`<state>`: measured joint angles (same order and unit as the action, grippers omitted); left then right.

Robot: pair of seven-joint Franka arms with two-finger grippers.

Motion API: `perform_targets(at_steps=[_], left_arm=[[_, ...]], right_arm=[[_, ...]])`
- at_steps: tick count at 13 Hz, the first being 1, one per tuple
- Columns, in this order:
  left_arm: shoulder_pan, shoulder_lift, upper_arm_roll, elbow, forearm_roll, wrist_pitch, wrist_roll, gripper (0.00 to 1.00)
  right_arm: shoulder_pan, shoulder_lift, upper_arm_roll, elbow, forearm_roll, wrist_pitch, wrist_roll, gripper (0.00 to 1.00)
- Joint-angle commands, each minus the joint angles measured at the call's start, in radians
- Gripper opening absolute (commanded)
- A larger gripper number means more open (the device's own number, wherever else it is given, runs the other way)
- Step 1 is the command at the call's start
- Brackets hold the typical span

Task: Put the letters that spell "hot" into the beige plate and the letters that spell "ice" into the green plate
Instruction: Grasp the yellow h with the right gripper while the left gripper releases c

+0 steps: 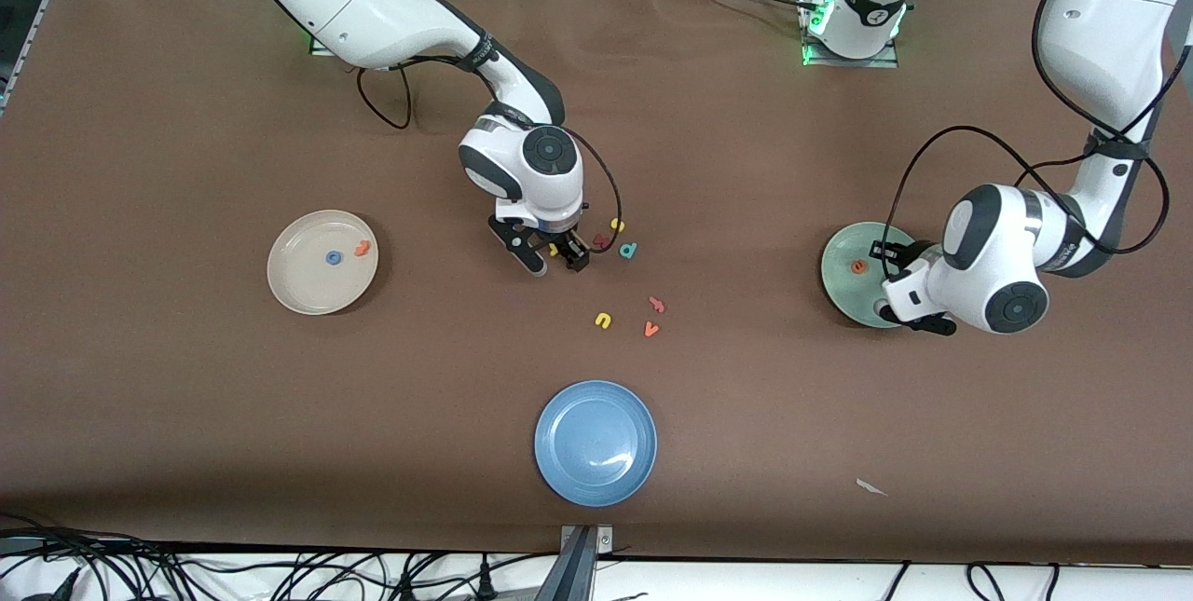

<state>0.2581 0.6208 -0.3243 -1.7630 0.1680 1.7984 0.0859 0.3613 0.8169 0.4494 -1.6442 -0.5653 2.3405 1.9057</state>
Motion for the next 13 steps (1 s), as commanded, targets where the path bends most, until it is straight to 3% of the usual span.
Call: perform_targets(at_steps=[1,3,4,5,7,10,13], left_arm=[[0.018,-0.019,-0.006,-0.052,0.030,0.041,0.011,0.15],[0.030,-0.021,-0.006,-0.053,0.030,0.039,0.011,0.57],[0.030,-0.026,-0.006,-0.050,0.030,0.038,0.011,0.90],[0.029,-0.032,-0.007,-0.044,0.030,0.032,0.011,1.00],[0.029,-0.056,-0.010,-0.023,0.027,0.006,0.011,1.00],[0.024,-0.119,-0.013,0.016,0.021,-0.022,-0.001,1.00],[0.023,-0.194,-0.013,0.092,0.013,-0.094,-0.005,1.00]], right_arm=[[0.013,0.025,-0.006,0.024,-0.030,-0.007,0.030,0.48],[0.013,0.025,-0.006,0.024,-0.028,-0.007,0.030,0.26],[0.013,0.025,-0.006,0.024,-0.028,-0.007,0.030,0.16],[0.013,0.024,-0.006,0.024,-0.028,-0.007,0.030,0.08],[0.011,0.013,-0.006,0.021,-0.028,-0.009,0.018,0.08],[-0.053,-0.092,-0.005,-0.064,0.002,-0.006,-0.077,0.08],[-0.128,-0.203,-0.003,-0.155,0.103,-0.013,-0.265,0.08]])
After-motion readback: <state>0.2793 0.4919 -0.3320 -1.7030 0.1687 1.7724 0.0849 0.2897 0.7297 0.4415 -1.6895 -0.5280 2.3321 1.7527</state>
